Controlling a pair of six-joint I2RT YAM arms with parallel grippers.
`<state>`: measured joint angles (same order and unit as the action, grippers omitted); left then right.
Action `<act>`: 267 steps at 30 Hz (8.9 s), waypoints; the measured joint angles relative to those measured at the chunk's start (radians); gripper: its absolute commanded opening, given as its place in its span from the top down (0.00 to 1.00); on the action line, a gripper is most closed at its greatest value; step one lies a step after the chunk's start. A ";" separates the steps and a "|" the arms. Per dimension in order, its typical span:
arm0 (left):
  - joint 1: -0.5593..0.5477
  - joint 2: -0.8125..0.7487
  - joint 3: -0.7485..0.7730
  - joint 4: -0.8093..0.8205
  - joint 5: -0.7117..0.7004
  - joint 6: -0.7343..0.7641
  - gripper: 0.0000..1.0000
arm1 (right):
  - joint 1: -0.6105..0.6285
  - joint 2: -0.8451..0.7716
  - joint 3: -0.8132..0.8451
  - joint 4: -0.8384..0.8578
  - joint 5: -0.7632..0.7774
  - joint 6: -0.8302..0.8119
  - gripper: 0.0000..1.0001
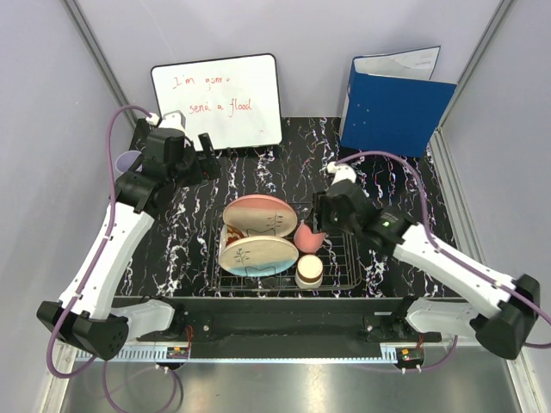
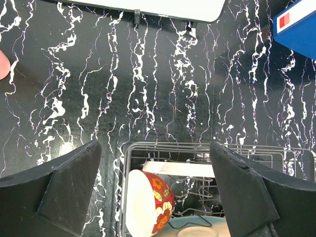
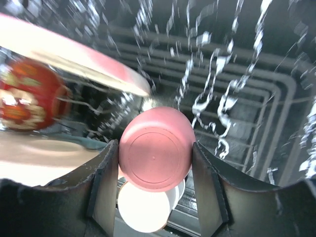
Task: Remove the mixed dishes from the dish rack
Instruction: Pick up the cup from the dish rack, then place the cup at the center of the board, then pick up the cup from the dish rack.
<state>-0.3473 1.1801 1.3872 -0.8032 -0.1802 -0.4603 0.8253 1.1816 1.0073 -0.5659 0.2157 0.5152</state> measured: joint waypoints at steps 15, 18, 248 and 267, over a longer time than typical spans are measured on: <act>0.015 -0.180 -0.301 0.588 0.510 -0.267 0.01 | -0.226 -0.305 0.154 0.089 0.050 0.008 1.00; 0.018 -0.173 -0.404 0.874 0.655 -0.415 0.01 | -0.331 -0.356 0.008 0.228 -0.085 0.099 1.00; -0.247 -0.147 -0.498 1.295 0.807 -0.561 0.11 | 0.242 -0.523 -0.226 0.724 0.095 0.041 1.00; -0.241 -0.164 -0.526 1.341 0.869 -0.597 1.00 | -0.002 -0.275 -0.218 1.004 -0.284 0.247 0.85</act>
<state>-0.5880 1.0164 0.8612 0.5377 0.6891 -1.0569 0.8238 0.9066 0.7891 0.4381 -0.0685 0.7624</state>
